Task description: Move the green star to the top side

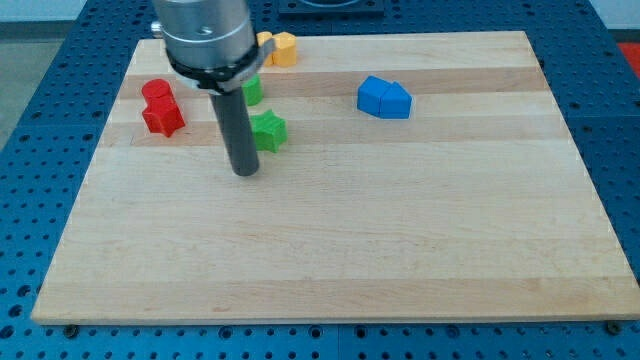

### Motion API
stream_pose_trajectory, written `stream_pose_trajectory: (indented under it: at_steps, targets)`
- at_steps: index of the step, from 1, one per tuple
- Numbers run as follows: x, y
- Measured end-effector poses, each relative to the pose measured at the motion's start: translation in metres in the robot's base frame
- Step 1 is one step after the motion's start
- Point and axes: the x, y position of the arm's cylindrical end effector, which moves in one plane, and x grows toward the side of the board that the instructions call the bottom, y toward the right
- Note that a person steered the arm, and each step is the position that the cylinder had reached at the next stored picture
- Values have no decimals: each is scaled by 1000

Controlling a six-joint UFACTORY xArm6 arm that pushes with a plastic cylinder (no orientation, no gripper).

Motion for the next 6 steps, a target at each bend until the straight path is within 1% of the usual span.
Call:
stream_pose_trajectory:
  at_steps: [4, 5, 6]
  targets:
    - [-61, 5]
    - [-63, 6]
    - [-50, 48]
